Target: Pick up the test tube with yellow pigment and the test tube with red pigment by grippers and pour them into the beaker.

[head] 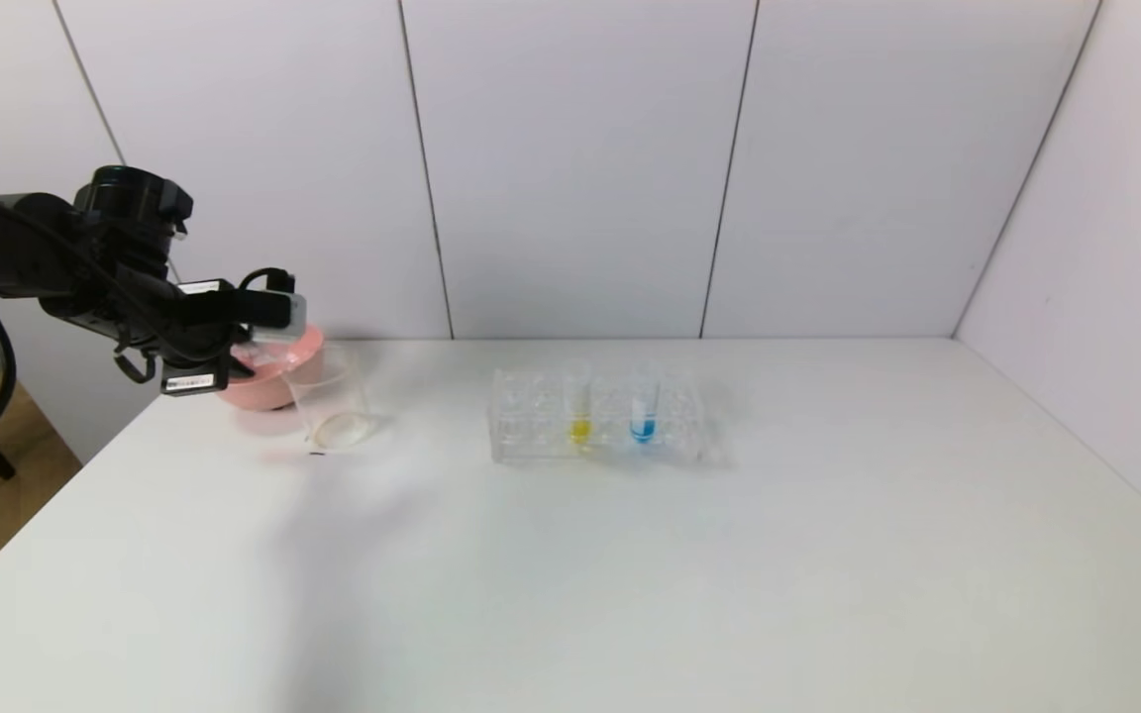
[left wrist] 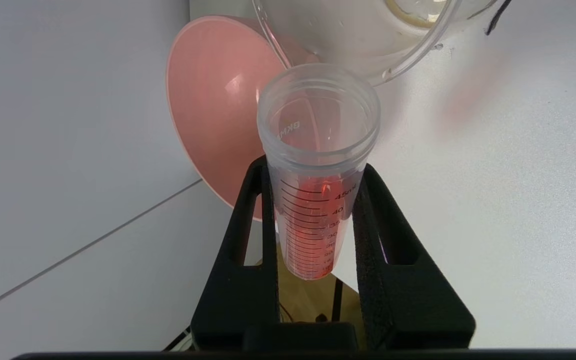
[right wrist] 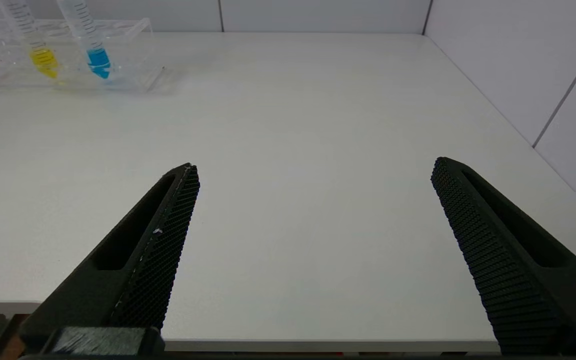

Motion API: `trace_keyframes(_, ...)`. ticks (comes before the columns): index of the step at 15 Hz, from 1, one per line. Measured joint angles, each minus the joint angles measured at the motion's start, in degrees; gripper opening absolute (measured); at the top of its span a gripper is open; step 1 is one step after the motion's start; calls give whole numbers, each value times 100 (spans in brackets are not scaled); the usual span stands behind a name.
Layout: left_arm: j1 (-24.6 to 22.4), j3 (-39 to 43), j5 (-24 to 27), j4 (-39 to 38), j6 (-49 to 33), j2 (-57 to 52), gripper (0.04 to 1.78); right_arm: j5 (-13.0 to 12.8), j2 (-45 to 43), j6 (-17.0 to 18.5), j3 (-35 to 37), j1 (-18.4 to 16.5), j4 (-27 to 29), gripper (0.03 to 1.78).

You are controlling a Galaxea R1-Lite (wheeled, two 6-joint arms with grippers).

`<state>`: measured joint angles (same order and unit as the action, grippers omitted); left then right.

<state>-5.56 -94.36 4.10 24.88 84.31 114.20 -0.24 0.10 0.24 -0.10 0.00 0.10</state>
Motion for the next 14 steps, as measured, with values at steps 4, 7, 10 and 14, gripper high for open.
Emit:
trace_keyframes(4,7,-226,0,566,-13,-17,45,-2,0,2,0,0,0,170)
trace_keyframes(7,5,-622,22,1257,-5,46,45,-2,0,0,0,0,0,170)
trace_keyframes(10,5,-759,26,1412,2,82,45,-2,0,2,0,0,0,170)
trace_keyframes(14,33,-824,28,1420,-5,84,45,0,0,0,0,0,0,170)
